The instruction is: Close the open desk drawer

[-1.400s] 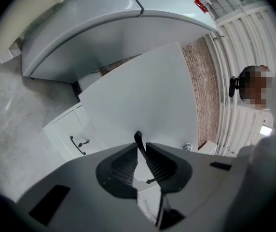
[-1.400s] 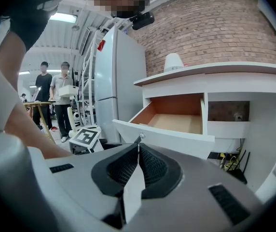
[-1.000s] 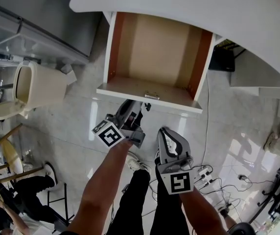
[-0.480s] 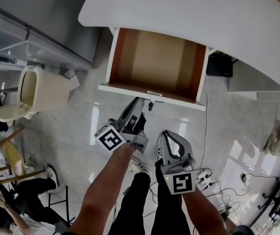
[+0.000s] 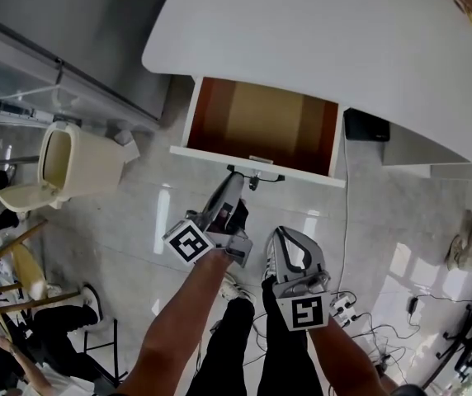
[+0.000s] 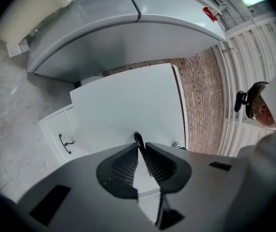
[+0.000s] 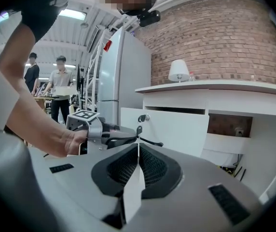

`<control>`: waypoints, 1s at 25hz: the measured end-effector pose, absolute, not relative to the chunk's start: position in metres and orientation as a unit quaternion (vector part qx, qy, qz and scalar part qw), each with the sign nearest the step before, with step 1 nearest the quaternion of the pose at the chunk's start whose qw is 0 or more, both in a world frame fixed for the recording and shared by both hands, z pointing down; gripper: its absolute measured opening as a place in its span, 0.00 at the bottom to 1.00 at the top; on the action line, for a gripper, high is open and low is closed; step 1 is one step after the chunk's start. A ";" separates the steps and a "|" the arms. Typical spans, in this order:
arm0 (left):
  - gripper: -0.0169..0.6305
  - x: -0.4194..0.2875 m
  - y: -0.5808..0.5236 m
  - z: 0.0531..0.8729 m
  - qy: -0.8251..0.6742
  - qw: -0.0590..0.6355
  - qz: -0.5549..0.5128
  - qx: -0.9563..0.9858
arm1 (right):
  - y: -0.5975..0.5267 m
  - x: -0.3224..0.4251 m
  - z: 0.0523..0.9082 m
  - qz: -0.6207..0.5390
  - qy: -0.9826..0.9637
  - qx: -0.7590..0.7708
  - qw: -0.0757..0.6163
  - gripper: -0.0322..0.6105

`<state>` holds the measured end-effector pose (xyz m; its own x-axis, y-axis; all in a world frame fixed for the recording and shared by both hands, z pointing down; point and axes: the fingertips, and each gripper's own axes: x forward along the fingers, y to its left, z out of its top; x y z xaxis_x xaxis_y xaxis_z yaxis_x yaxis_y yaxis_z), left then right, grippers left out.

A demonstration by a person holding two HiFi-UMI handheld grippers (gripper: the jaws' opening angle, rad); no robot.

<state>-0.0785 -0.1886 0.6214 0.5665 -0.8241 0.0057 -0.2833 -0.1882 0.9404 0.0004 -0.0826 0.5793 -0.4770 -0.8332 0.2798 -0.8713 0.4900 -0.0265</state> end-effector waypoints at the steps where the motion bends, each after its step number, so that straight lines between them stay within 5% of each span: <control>1: 0.10 -0.078 -0.188 0.623 -0.381 0.514 -0.267 0.721 | -0.084 0.001 0.578 0.081 -0.855 0.500 0.115 0.10; 25: 0.09 -0.064 -0.213 0.626 -0.380 0.567 -0.305 0.664 | -0.126 0.022 0.557 0.088 -0.830 0.547 0.068 0.10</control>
<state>-0.0645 -0.2132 0.6257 0.5245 -0.8510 0.0268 -0.1592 -0.0671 0.9850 0.0215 -0.1258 0.5574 -0.3921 -0.8959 0.2090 -0.9198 0.3860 -0.0709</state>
